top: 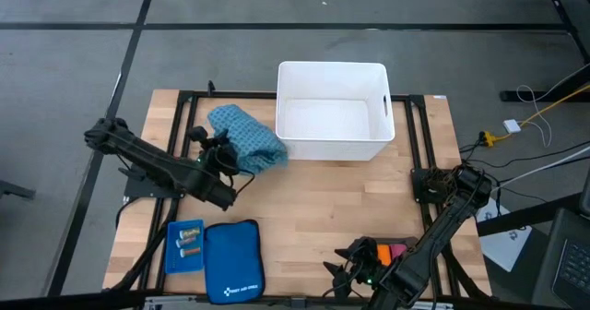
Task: Pick & place medical supplies in basket/bin
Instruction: Put the green patient gown into the white bin
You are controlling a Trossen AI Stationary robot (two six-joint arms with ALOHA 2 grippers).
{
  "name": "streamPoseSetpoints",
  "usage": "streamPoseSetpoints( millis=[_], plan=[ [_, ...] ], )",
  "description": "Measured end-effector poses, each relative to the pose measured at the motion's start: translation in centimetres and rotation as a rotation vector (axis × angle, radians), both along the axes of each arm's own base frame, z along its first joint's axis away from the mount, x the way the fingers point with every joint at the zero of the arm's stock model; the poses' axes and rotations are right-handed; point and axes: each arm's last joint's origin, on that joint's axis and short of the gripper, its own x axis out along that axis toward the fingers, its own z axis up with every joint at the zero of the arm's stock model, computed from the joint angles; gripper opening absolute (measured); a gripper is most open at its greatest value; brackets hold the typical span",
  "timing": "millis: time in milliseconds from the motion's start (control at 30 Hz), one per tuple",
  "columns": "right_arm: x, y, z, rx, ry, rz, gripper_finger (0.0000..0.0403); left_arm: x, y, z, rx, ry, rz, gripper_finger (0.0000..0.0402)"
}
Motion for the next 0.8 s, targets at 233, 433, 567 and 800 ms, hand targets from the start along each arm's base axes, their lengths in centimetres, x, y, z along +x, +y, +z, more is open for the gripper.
streamPoseSetpoints(
  millis=[233, 433, 567, 800],
  plan=[
    [-0.1, 0.1, 0.0, 0.0, 0.0, 0.002, 0.0265, -0.3, 1.2, 4.6, 0.051, -0.025, -0.003, 0.0002],
    [-0.1, 0.1, 0.0, 0.0, 0.0, 0.003, 0.0265, -0.4, 1.4, 8.5, 0.125, -0.06, -0.018, 0.0002],
    [-0.1, 0.1, 0.0, 0.0, 0.0, 0.003, 0.0265, -0.7, 1.5, 11.2, 0.169, -0.093, -0.018, 0.0002],
    [-0.1, 0.1, 0.0, 0.0, -0.001, 0.002, 0.0265, 1.0, 0.4, 15.2, 0.268, -0.081, -0.021, 0.0002]
  ],
)
